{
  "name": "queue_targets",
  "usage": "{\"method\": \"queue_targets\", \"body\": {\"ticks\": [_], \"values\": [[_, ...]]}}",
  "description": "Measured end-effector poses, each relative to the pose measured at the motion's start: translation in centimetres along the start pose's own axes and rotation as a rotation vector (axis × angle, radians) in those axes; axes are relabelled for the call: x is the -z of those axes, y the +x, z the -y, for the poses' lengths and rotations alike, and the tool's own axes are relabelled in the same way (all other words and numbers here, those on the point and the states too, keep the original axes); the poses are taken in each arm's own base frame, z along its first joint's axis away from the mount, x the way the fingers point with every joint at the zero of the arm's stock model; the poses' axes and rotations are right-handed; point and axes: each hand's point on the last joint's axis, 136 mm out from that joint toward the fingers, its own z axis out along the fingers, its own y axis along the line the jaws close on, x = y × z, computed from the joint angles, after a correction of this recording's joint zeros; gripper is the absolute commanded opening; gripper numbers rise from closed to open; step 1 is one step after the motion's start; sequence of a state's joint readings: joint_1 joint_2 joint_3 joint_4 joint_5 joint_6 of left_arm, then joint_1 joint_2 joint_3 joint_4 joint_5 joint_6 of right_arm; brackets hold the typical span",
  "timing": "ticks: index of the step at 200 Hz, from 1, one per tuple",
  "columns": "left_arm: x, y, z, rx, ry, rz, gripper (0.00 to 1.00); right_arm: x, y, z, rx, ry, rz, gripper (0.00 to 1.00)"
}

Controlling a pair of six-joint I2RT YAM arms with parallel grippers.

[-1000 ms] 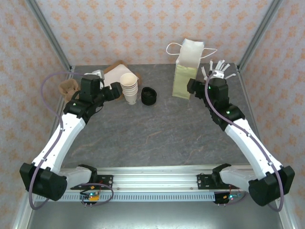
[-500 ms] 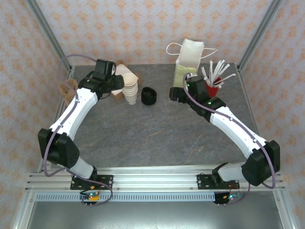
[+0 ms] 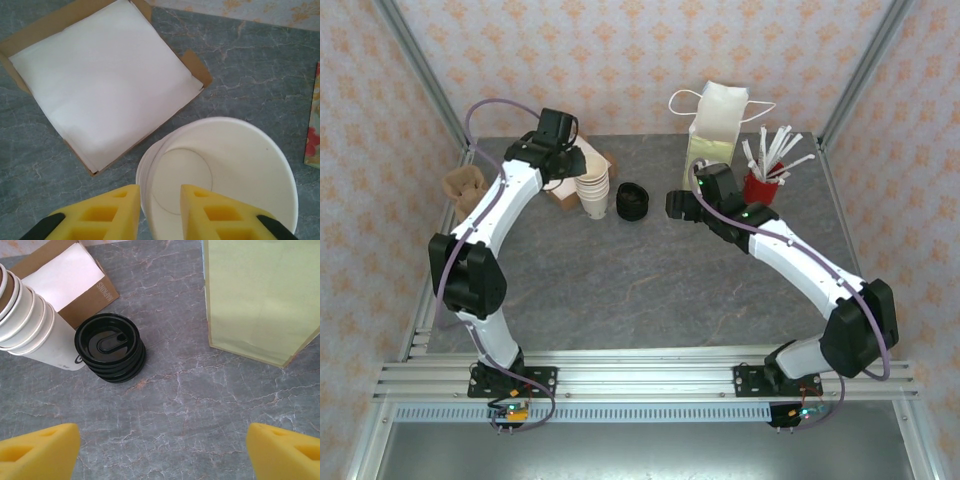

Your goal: Pack the takeout coffee

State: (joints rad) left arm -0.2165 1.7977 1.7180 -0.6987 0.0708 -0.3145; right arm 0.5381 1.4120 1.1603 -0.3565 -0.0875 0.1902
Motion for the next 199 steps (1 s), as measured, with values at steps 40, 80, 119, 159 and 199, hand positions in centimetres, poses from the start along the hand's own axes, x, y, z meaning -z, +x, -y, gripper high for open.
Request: {"method": "queue_targets", "body": {"ticks": [40,80,119,159,199], "values": [[-0.1,-0.3,0.0,0.0,-0.003,0.003,0.27,-0.1,0.2,0.1,0.0,0.004,-0.008,0.87],[-0.5,-0.2,-0.1,-0.001,-0.012,-0.005,0.27,-0.2,0.4,0.1,-0.006,0.007,-0.016,0.87],[-1.3,0.5,-0.2,-0.006,-0.022,-0.031,0.23,-0.2,0.4,0.1,-0.009,0.008,-0.017,0.87],[-1.3,0.5,-0.2,-0.006,-0.022,-0.032,0.18,-0.2,0.5,0.2,-0.013,0.009,-0.018,0.87],[-1.3,0.5,-0.2,-0.006,-0.022,-0.032,0.16,-0.6,0.8,0.2,-0.014,0.014,-0.031,0.87]]}}
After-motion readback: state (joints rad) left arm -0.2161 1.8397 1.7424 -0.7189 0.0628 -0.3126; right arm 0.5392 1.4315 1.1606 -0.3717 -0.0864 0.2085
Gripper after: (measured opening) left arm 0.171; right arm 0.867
